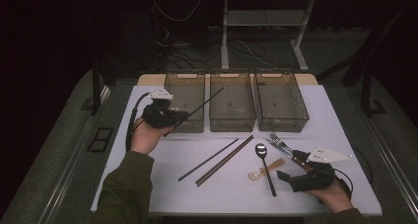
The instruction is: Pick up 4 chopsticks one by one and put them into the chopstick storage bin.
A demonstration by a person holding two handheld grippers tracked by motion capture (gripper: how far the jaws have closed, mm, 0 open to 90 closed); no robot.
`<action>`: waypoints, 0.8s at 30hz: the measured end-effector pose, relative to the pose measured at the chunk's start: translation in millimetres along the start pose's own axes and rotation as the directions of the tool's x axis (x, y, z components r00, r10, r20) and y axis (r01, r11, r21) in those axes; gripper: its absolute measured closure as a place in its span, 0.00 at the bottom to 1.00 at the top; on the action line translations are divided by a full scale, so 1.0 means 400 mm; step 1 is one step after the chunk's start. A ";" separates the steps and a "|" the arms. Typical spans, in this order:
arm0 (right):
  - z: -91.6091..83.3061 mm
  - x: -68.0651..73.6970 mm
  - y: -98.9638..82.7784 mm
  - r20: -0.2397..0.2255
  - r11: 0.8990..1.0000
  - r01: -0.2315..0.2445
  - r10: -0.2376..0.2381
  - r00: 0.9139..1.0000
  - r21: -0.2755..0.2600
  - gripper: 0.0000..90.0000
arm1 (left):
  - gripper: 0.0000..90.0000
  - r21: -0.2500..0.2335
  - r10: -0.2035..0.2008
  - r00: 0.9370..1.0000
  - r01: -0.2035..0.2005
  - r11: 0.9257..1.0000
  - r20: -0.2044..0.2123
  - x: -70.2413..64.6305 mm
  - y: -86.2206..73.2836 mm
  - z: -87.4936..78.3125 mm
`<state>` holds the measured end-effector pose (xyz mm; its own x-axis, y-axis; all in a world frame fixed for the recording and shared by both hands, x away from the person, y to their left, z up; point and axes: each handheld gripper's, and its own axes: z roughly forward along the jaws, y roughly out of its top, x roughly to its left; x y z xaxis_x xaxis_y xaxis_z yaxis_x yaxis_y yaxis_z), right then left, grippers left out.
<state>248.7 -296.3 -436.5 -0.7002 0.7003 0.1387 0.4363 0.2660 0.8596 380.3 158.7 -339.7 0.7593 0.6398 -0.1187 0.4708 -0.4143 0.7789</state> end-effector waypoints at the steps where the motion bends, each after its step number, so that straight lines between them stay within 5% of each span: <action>1: 0.000 0.001 0.000 0.001 1.000 -0.001 0.001 1.000 0.001 0.03 | 0.95 0.004 0.003 1.000 -0.003 1.000 -0.005 0.004 0.004 0.002; 14: -0.004 0.001 -0.001 0.005 1.000 0.000 0.000 1.000 -0.008 0.03 | 0.95 0.023 -0.015 0.994 0.017 1.000 -0.105 0.060 0.062 0.043; 24: -0.005 0.000 0.000 0.002 1.000 0.002 -0.002 1.000 -0.015 0.03 | 0.95 0.025 -0.070 0.972 0.078 0.997 -0.225 0.124 0.066 0.065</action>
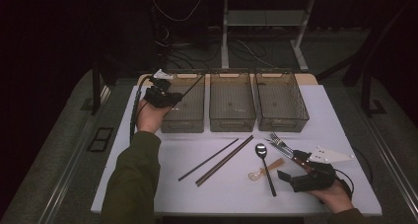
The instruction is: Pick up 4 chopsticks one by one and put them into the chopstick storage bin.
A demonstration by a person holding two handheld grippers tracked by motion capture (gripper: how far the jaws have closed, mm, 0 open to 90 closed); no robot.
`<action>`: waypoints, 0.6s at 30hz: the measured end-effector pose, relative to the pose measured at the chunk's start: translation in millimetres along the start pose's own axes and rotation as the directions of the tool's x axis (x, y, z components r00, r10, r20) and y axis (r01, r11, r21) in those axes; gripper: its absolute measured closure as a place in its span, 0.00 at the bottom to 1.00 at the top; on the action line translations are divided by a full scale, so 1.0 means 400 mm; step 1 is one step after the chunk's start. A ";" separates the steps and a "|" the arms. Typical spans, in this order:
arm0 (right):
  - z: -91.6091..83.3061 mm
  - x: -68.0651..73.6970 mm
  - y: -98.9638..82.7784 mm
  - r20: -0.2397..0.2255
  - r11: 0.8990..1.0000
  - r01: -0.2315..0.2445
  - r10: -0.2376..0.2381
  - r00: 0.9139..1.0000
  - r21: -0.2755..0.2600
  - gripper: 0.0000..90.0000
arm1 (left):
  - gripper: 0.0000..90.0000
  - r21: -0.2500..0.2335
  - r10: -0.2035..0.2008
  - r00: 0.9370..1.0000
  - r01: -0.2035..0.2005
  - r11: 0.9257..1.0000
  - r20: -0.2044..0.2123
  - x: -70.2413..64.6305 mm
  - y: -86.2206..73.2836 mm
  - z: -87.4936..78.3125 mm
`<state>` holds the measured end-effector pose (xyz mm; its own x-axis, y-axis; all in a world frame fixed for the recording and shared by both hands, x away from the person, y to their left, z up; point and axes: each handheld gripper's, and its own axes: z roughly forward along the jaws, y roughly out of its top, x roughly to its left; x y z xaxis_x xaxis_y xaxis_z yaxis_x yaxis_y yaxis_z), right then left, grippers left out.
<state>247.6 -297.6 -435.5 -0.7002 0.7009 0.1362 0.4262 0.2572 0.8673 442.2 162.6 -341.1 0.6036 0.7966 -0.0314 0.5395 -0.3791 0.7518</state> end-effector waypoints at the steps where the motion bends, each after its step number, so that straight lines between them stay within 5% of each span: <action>1: 0.000 0.000 0.000 0.000 1.000 0.000 0.000 1.000 0.000 0.03 | 0.95 0.005 -0.005 1.000 0.005 1.000 -0.009 0.006 -0.002 0.004; 8: 0.000 0.001 0.000 -0.002 1.000 -0.003 0.003 1.000 -0.002 0.03 | 0.95 0.012 -0.066 0.997 0.067 0.998 -0.047 0.043 -0.019 0.031; 18: 0.000 0.000 0.001 -0.004 1.000 -0.002 0.002 1.000 -0.002 0.03 | 0.95 0.051 -0.068 0.995 0.072 0.996 -0.079 0.057 -0.032 0.066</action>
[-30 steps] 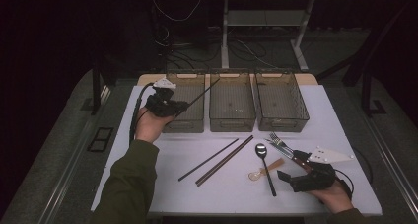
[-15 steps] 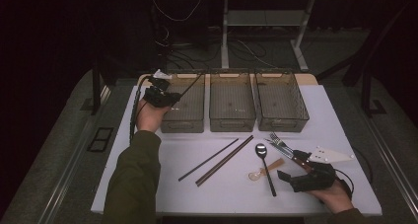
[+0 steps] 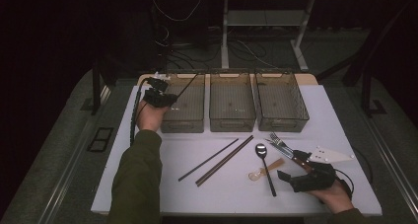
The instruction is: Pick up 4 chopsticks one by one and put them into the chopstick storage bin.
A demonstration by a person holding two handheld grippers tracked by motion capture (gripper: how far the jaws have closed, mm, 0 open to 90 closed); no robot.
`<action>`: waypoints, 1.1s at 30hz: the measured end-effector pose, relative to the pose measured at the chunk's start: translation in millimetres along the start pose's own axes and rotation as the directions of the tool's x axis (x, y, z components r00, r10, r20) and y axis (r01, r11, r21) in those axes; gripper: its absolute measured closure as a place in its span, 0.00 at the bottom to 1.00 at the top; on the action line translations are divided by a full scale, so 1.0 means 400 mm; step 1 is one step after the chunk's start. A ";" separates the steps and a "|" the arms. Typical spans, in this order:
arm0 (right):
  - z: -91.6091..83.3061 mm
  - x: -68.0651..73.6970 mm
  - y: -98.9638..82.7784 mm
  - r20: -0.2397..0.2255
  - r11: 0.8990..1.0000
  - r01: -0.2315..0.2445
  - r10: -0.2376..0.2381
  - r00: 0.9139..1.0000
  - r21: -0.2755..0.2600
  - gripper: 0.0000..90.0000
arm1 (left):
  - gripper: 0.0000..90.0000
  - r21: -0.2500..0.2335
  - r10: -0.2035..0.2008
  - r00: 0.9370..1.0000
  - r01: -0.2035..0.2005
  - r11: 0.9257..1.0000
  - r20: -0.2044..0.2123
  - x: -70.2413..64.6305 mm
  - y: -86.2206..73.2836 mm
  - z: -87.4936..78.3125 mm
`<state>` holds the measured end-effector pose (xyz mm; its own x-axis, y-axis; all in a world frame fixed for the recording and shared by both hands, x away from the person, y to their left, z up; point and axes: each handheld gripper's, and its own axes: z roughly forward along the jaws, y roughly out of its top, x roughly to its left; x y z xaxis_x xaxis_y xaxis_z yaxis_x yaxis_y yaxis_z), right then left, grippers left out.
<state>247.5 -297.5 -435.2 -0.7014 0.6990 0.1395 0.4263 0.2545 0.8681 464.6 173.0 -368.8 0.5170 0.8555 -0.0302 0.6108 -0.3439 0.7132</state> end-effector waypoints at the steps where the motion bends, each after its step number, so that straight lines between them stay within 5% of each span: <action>1: 0.000 0.001 0.000 0.000 1.000 -0.001 0.001 1.000 0.000 0.03 | 0.95 0.009 0.003 1.000 -0.003 1.000 -0.004 0.001 -0.002 0.003; 14: 0.000 0.001 0.000 0.000 1.000 0.000 0.000 1.000 0.000 0.03 | 0.94 0.046 -0.003 1.000 0.003 0.999 -0.006 0.005 -0.022 0.026; 21: 0.000 0.001 0.000 0.000 1.000 -0.001 0.001 1.000 0.000 0.03 | 0.76 0.006 0.009 1.000 -0.009 1.000 0.004 -0.002 -0.014 0.015; 33: -0.002 0.000 0.000 0.006 1.000 -0.003 0.003 1.000 -0.002 0.03 | 0.58 -0.083 0.044 0.989 -0.033 0.996 0.141 -0.033 -0.009 -0.042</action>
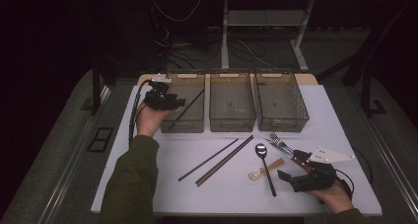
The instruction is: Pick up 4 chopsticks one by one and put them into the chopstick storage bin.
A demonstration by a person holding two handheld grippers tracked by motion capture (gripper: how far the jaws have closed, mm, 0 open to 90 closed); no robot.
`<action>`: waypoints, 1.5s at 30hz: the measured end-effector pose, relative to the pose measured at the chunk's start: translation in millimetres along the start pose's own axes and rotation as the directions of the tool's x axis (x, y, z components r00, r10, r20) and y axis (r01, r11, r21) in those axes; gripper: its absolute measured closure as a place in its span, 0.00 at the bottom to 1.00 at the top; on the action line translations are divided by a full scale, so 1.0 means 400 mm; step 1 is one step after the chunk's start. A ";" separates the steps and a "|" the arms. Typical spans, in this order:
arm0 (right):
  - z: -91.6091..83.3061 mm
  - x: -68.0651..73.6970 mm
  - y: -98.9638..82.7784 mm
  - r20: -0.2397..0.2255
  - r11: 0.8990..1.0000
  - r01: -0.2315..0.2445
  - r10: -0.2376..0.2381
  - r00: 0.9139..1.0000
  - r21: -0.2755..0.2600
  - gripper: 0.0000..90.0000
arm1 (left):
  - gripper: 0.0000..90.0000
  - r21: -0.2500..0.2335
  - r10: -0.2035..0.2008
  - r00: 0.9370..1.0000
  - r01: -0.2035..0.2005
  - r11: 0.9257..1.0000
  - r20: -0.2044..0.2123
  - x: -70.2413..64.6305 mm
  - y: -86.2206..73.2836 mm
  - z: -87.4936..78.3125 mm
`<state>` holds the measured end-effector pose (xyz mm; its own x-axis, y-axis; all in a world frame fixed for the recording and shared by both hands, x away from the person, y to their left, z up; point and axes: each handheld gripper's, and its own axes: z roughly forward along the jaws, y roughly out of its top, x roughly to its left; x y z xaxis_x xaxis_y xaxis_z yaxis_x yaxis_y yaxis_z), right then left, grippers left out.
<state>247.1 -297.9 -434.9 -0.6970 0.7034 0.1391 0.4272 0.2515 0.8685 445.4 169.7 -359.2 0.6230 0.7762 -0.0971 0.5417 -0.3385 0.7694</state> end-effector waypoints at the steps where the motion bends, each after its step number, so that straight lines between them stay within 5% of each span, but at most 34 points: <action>1: 0.000 0.000 0.000 0.000 1.000 -0.002 0.002 1.000 0.000 0.03 | 0.57 -0.007 -0.002 1.000 0.002 1.000 0.021 -0.006 -0.001 -0.006; 9: 0.006 -0.001 -0.002 -0.004 1.000 -0.010 0.010 1.000 0.013 0.03 | 0.48 -0.026 0.051 0.992 -0.048 0.998 0.111 -0.074 -0.030 -0.046; 18: 0.015 0.000 -0.003 -0.008 0.999 -0.006 0.006 1.000 0.032 0.03 | 0.39 -0.036 0.127 0.980 -0.123 0.992 0.154 -0.146 -0.083 -0.070; 32: 0.015 0.000 -0.003 -0.002 0.999 -0.003 0.003 1.000 0.032 0.03 | 0.37 -0.063 0.142 0.975 -0.133 0.989 0.171 -0.204 -0.157 -0.085; 40: 0.015 0.001 -0.003 -0.003 0.999 -0.002 0.002 1.000 0.035 0.03 | 0.43 -0.037 0.133 0.971 -0.128 0.991 0.198 -0.226 -0.218 -0.078; 42: 0.014 0.003 -0.002 -0.003 0.999 -0.004 0.005 1.000 0.037 0.03 | 0.46 -0.043 0.111 0.966 -0.103 0.994 0.232 -0.233 -0.235 -0.073; 45: 0.014 0.006 -0.002 -0.003 0.999 0.001 -0.001 1.000 0.033 0.03 | 0.50 -0.004 0.111 0.964 -0.114 0.994 0.243 -0.249 -0.260 -0.060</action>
<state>248.5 -292.8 -437.8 -0.6989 0.7015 0.1396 0.4455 0.2742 0.8523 313.6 140.3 -414.3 0.7975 0.5814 -0.1612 0.4651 -0.4223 0.7781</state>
